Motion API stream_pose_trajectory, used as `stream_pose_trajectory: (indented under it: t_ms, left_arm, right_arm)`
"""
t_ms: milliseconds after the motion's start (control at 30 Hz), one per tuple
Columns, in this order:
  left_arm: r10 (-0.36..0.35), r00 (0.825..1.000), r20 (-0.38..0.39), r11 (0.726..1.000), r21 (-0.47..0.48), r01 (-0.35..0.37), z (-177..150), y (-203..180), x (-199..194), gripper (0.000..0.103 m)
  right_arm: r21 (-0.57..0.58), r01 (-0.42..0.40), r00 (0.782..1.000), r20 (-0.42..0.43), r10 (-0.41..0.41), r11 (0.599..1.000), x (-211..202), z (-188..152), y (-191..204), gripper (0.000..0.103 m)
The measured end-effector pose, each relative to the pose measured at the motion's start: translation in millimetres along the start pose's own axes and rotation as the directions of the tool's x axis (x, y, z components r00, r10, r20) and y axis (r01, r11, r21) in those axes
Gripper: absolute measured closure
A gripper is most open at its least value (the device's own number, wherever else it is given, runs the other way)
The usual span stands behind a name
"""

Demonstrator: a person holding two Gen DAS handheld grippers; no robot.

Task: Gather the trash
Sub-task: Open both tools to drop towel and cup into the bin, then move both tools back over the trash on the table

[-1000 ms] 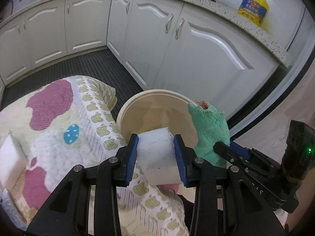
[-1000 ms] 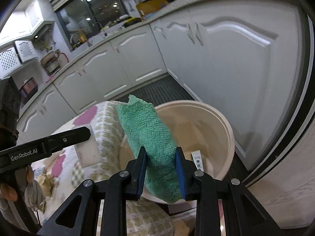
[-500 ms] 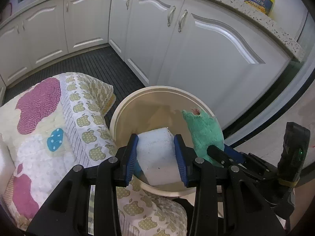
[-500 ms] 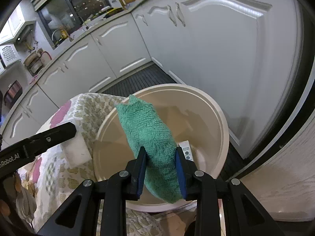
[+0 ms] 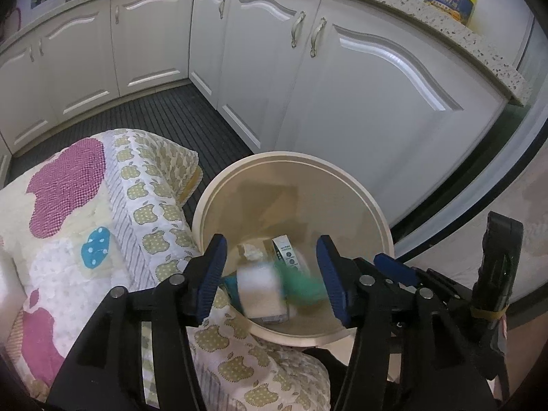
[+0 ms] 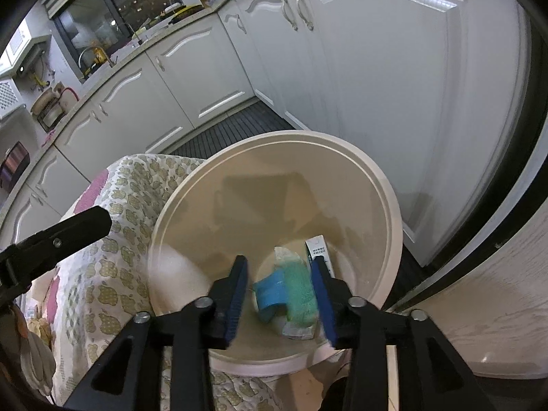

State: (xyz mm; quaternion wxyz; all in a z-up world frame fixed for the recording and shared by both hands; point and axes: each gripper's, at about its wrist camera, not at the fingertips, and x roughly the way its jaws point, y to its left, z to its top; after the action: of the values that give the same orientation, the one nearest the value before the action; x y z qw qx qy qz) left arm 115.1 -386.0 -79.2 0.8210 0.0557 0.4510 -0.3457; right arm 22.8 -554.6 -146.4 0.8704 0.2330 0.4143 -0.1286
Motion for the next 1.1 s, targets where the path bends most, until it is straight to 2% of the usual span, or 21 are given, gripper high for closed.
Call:
stream_pose_trajectory:
  t_ms: [300,567,633,900,1033,1100]
  left_arm:
    - [-0.008,1.0,0.022,1.0,0.001,0.008,-4.6,1.4,-21.8,0.048]
    - [-0.01,0.997,0.071,1.0,0.008,0.01,-8.6,2.3,-58.5,0.045]
    - [-0.014,0.996,0.09,1.0,0.013,0.013,-11.0,4.9,-72.5,0.04]
    - [0.017,0.989,0.146,0.999,0.025,-0.021,-23.6,16.9,-123.3,0.039]
    - [0.03,0.988,0.153,1.0,0.004,-0.031,-37.3,35.8,-149.4,0.039]
    - [0.038,0.987,0.158,0.999,-0.007,-0.037,-45.3,48.3,-164.8,0.039]
  right_arm:
    - [-0.024,-0.011,1.0,0.02,0.012,1.0,-16.0,-4.7,9.8,0.059]
    - [-0.058,-0.029,0.999,0.035,0.031,0.998,-31.2,-8.3,29.6,0.058]
    - [-0.073,-0.039,0.998,0.042,0.042,0.997,-37.6,-8.9,38.5,0.058]
    - [-0.164,-0.088,0.993,0.069,0.101,0.983,-64.7,-14.7,85.2,0.056]
    - [-0.207,-0.12,0.987,0.076,0.138,0.971,-76.5,-17.2,111.5,0.049]
    - [-0.234,-0.134,0.985,0.074,0.155,0.963,-81.5,-21.0,124.4,0.048]
